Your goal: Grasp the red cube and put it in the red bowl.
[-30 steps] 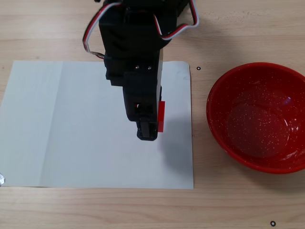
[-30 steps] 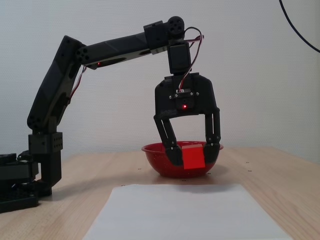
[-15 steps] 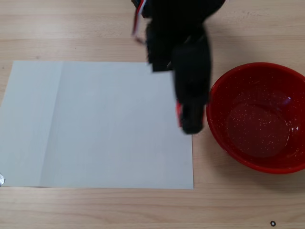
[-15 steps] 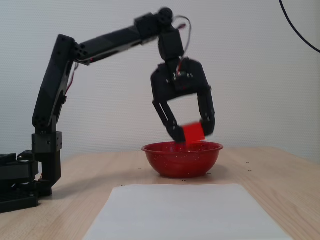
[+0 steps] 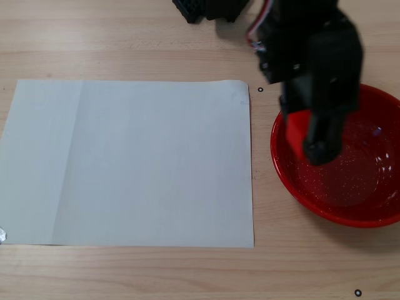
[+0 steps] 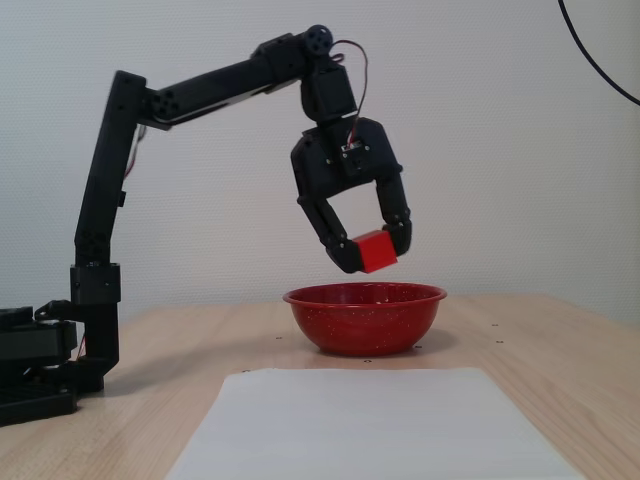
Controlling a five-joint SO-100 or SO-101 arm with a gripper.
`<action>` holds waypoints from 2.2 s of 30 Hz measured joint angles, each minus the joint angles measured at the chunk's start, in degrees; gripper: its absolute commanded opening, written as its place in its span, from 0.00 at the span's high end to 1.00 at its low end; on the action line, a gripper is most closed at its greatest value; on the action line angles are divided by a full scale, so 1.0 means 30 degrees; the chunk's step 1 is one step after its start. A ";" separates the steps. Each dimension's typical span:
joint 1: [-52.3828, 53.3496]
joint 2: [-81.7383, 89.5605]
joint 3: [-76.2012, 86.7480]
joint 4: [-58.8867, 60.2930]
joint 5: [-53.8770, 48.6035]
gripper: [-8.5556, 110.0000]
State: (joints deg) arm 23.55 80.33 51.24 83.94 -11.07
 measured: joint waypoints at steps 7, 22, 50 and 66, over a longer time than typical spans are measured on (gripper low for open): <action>0.1816 0.1201 0.1846 -0.1523 0.0000 0.80; 0.2871 0.1201 0.2695 -0.1904 0.0000 0.68; 0.0059 0.6240 0.6299 -0.1289 -0.0674 0.93; -0.3926 1.5674 1.8428 -0.7910 0.0967 0.93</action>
State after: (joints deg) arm 11.78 127.35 106.52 60.21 -8.17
